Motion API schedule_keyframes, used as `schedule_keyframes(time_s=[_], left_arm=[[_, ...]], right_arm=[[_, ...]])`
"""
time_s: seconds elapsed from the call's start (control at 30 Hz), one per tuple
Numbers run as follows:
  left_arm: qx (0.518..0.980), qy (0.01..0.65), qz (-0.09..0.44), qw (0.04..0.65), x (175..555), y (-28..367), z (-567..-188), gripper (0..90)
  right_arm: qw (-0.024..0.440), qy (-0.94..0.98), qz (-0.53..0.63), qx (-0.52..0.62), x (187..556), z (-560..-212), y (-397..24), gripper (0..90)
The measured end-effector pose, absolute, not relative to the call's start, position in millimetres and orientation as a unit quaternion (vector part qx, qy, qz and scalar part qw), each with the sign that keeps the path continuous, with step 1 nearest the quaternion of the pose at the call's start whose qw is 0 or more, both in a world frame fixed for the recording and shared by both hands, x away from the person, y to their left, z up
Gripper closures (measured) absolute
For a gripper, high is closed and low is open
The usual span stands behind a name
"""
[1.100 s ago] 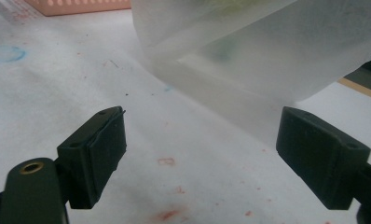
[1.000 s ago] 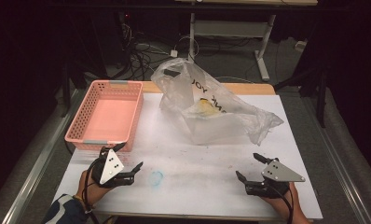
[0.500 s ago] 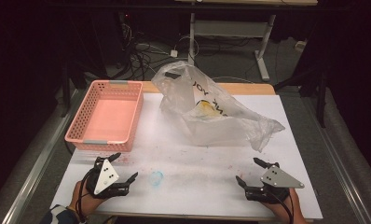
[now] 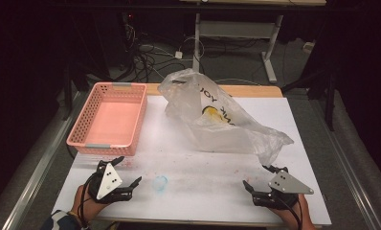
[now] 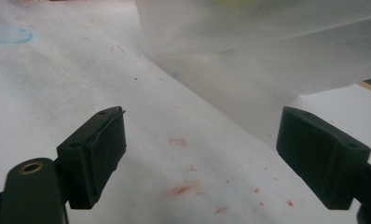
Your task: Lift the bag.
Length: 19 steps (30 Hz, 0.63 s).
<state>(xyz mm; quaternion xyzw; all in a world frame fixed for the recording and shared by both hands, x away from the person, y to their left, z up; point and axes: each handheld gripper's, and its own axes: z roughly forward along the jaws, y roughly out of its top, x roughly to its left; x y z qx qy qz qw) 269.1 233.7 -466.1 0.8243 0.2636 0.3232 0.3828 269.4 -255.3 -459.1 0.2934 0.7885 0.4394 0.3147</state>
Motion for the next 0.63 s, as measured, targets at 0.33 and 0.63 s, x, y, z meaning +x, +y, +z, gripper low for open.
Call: schedule_keyframes(time_s=[0.33, 0.63], left_arm=[[0.825, 0.265, 0.320, 0.382, 273.9, 232.3, -466.1, 15.8], [0.831, 0.261, 0.316, 0.376, 283.3, 224.3, -466.7, 15.8]], right_arm=[[0.332, 0.777, 0.437, 0.308, 268.5, -456.1, -267.6, 16.7], [0.334, 0.755, 0.439, 0.354, 270.8, -457.3, -289.5, 16.9]])
